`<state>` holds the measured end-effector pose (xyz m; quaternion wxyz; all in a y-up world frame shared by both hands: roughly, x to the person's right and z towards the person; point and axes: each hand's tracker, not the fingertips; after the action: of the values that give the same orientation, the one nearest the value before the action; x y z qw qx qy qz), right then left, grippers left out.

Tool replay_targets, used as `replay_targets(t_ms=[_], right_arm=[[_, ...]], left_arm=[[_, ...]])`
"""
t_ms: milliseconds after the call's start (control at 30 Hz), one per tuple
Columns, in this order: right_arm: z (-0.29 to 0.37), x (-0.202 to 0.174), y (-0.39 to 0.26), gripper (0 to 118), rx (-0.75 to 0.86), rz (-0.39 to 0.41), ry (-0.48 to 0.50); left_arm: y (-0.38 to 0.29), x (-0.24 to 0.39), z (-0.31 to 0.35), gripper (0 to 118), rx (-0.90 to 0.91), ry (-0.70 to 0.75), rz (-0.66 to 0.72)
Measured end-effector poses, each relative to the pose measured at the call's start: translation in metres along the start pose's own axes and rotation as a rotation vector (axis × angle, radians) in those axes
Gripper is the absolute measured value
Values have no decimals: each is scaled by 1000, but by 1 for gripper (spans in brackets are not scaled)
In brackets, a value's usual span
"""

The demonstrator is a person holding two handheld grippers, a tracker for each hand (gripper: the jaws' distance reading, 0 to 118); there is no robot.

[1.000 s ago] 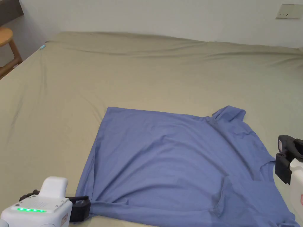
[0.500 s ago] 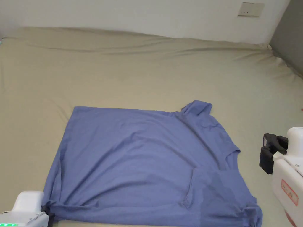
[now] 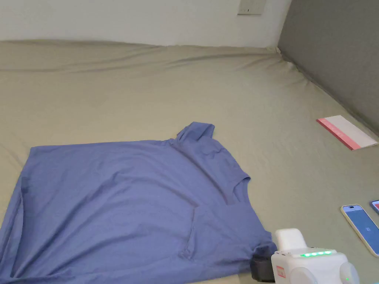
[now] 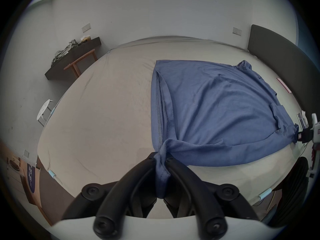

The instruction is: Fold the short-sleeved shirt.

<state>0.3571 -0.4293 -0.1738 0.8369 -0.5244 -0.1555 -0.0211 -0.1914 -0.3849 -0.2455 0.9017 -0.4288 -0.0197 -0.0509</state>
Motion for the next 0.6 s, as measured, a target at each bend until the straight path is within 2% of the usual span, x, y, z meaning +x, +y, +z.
replay_targets(t_ms=[67, 133, 233, 267, 333, 367, 400, 433, 467, 600], right_arm=[[-5, -1, -3, 111, 5, -35, 39], [-10, 1, 0, 103, 14, -50, 55], [-16, -1, 2, 59, 4, -28, 103], [-20, -3, 2, 44, -12, -18, 168], [-19, -5, 0, 38, 1, -16, 133], [-16, -3, 2, 19, 4, -15, 150], [-13, -1, 3, 9, 17, -32, 199], [-3, -6, 1, 9, 45, -66, 228], [3, -7, 0, 9, 83, -70, 170], [31, 2, 7, 9, 199, -57, 215]], left_arm=[[0, 1, 0, 3, -5, 7, 6], [1, 3, -2, 3, -18, 17, 5], [-1, 5, -7, 3, -38, 27, -1], [-5, 3, -17, 3, -49, 30, -3], [-9, 4, -24, 3, -69, 32, -7], [-10, 4, -26, 3, -76, 30, -4], [-12, 1, -28, 3, -81, 28, 5], [-14, 0, -28, 3, -79, 24, 21], [-14, -2, -27, 3, -73, 16, 46], [-6, -16, -14, 3, 9, -64, 203]])
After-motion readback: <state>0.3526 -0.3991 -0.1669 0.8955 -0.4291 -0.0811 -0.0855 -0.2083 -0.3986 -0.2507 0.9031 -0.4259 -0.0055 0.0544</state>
